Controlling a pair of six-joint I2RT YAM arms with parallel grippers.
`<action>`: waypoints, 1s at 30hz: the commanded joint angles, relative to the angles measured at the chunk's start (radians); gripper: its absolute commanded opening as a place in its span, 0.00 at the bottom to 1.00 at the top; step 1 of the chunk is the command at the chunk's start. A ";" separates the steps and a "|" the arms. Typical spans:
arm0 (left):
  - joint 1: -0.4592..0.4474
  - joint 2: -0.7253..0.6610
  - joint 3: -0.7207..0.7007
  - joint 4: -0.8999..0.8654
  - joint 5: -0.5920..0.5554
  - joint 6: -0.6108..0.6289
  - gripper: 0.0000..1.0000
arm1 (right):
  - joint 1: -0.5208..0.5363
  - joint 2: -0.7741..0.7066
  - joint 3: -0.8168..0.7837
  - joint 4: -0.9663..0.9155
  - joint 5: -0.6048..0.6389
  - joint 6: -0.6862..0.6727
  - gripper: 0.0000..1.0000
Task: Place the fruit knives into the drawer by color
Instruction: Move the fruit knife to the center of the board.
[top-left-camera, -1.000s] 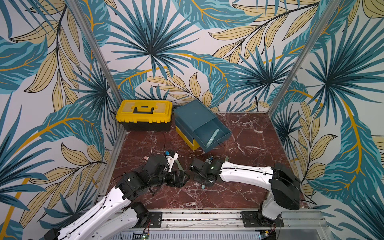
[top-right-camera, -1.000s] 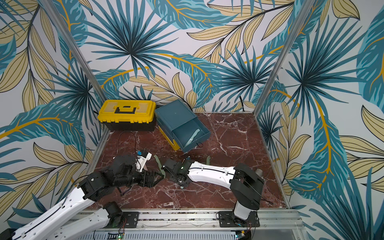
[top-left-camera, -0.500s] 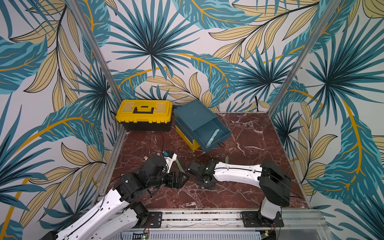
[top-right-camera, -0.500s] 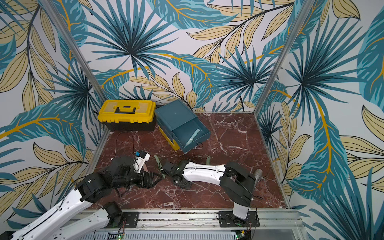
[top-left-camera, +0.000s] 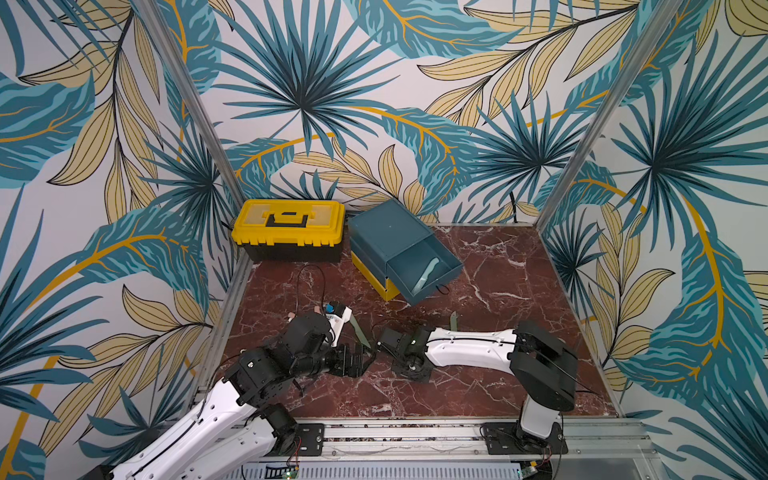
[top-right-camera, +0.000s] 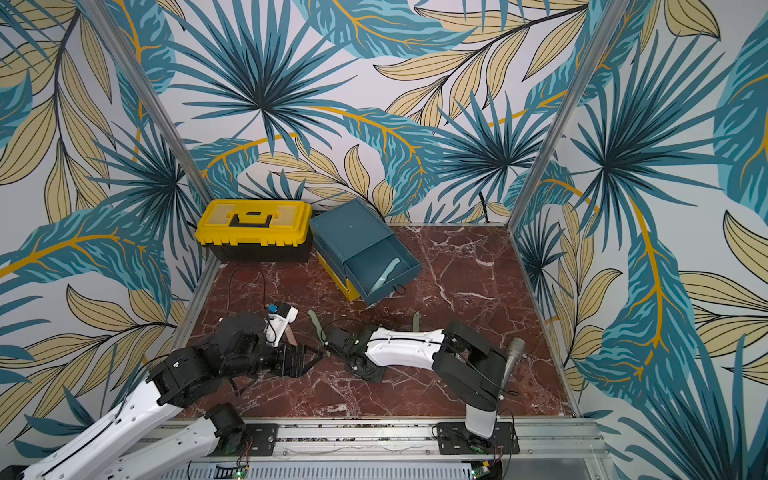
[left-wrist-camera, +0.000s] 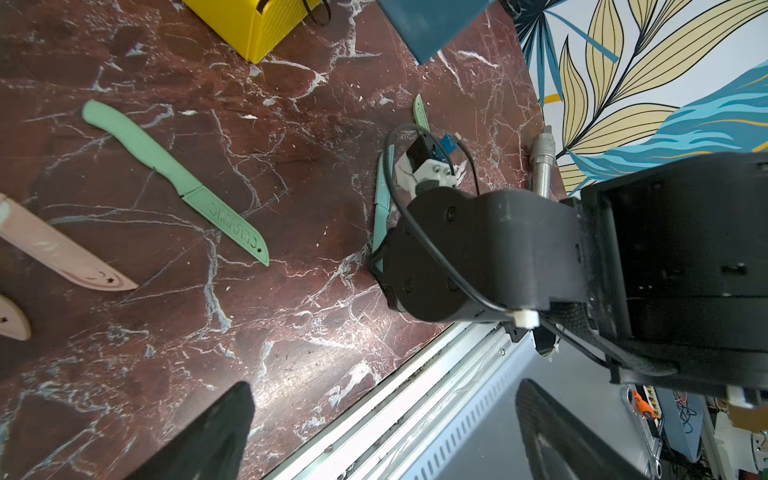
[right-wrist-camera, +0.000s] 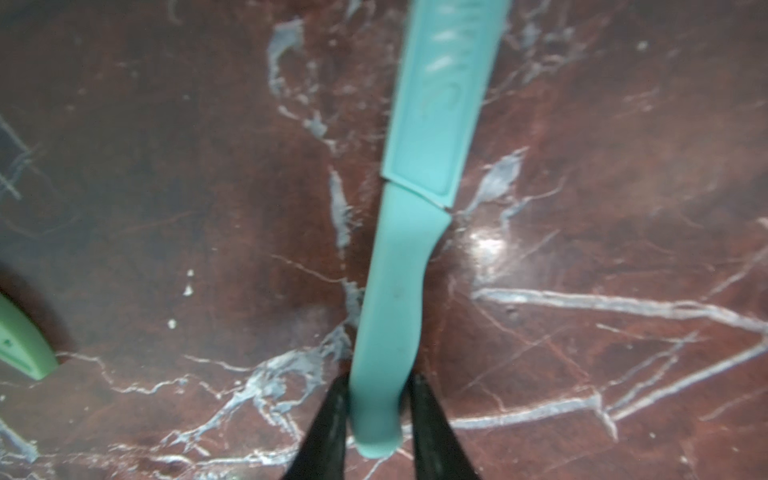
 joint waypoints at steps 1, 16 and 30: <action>-0.002 -0.015 0.028 -0.002 -0.012 -0.006 1.00 | -0.015 0.030 -0.077 -0.006 0.021 -0.017 0.20; -0.002 -0.002 0.019 0.041 0.000 -0.019 1.00 | -0.084 -0.272 -0.416 -0.049 0.050 0.024 0.18; -0.040 0.130 0.058 0.139 0.031 -0.006 1.00 | -0.348 -0.469 -0.556 -0.074 0.062 -0.175 0.19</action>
